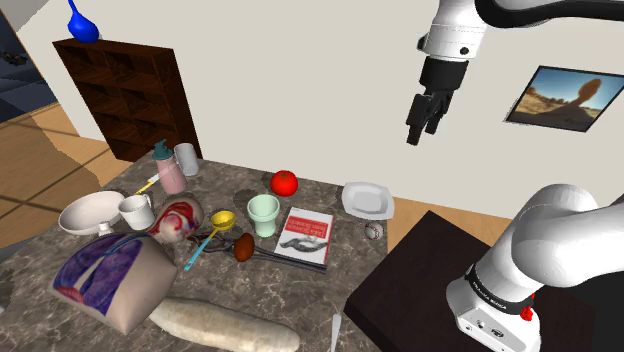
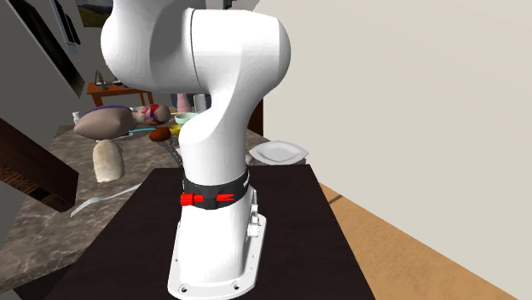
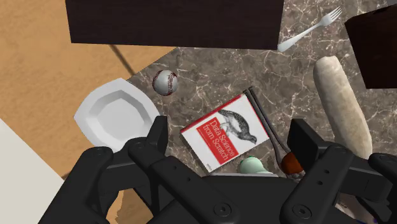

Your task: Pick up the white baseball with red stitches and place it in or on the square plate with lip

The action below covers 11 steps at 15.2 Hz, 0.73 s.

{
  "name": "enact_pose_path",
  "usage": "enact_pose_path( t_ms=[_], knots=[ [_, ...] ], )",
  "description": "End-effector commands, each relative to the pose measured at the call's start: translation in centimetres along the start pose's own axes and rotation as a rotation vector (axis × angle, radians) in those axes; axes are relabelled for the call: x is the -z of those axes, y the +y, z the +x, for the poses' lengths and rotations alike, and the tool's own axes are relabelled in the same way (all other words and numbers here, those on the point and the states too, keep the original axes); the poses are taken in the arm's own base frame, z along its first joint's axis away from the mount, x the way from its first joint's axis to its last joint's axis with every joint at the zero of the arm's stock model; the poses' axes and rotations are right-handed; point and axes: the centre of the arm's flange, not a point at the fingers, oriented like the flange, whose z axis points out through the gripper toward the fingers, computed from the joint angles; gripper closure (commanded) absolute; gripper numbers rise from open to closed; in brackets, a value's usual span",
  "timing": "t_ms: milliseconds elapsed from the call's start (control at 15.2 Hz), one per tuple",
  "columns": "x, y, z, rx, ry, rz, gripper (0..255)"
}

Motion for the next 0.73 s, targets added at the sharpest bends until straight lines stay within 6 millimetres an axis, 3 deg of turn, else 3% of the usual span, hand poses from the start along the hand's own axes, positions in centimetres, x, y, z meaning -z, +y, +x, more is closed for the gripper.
enact_pose_path(
  t_ms=[0,660],
  knots=[
    [0.0,0.0,0.0,0.0,0.0,0.0,0],
    [-12.0,3.4,5.1,-0.114,-0.051,0.003,0]
  ],
)
